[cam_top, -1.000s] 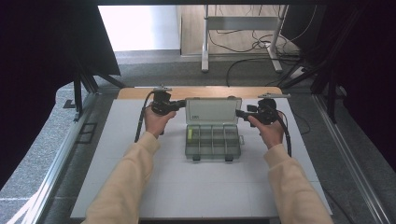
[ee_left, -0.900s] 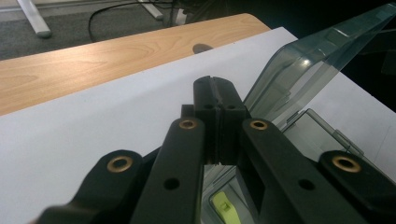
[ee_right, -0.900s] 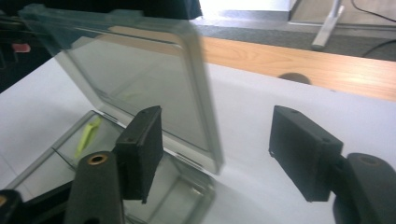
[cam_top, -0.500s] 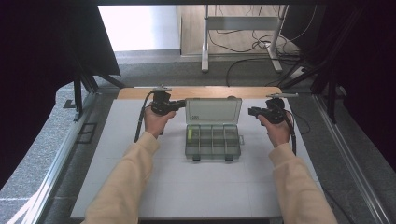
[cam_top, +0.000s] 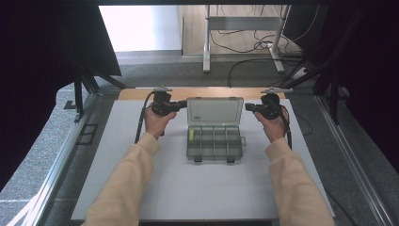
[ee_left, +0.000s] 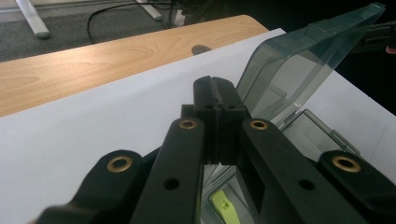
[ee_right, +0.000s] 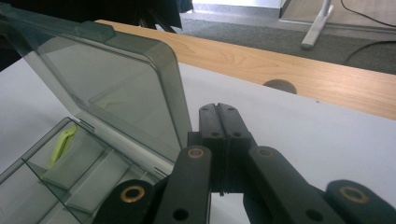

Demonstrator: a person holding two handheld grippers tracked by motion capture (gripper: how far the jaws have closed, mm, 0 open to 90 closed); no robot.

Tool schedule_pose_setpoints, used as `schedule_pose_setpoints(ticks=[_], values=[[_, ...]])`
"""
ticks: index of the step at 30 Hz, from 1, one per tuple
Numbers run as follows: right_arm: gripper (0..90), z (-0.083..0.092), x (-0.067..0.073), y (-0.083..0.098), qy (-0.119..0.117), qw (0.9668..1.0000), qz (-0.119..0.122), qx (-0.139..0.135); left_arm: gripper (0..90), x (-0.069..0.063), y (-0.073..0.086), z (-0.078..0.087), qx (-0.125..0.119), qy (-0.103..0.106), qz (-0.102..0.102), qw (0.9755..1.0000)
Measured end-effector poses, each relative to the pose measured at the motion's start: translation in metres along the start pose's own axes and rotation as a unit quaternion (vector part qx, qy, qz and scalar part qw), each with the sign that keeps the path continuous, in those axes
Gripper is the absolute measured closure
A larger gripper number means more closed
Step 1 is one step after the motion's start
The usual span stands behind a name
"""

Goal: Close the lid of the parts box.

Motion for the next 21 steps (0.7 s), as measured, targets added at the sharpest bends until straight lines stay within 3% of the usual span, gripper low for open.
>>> schedule_pose_setpoints(ticks=[10,21], values=[[89.9,-0.011,0.004,-0.002,-0.009,0.9999,-0.002,-0.005,89.7,0.000,0.001,-0.001,0.002,0.001,0.001,1.0000],[89.7,-0.009,0.003,-0.001,-0.025,0.9996,-0.005,-0.010,89.7,-0.001,0.001,0.001,0.003,0.006,-0.004,1.0000]])
Point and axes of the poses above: each handheld gripper's, and its own axes: z roughly backward along the jaws, y roughly out of its underside, x roughly to its left, the point moved 3 cm from there along -z, roughly forward along the jaws, and after that the axes turned 12 degrees about -x, right-handed, at the moved point
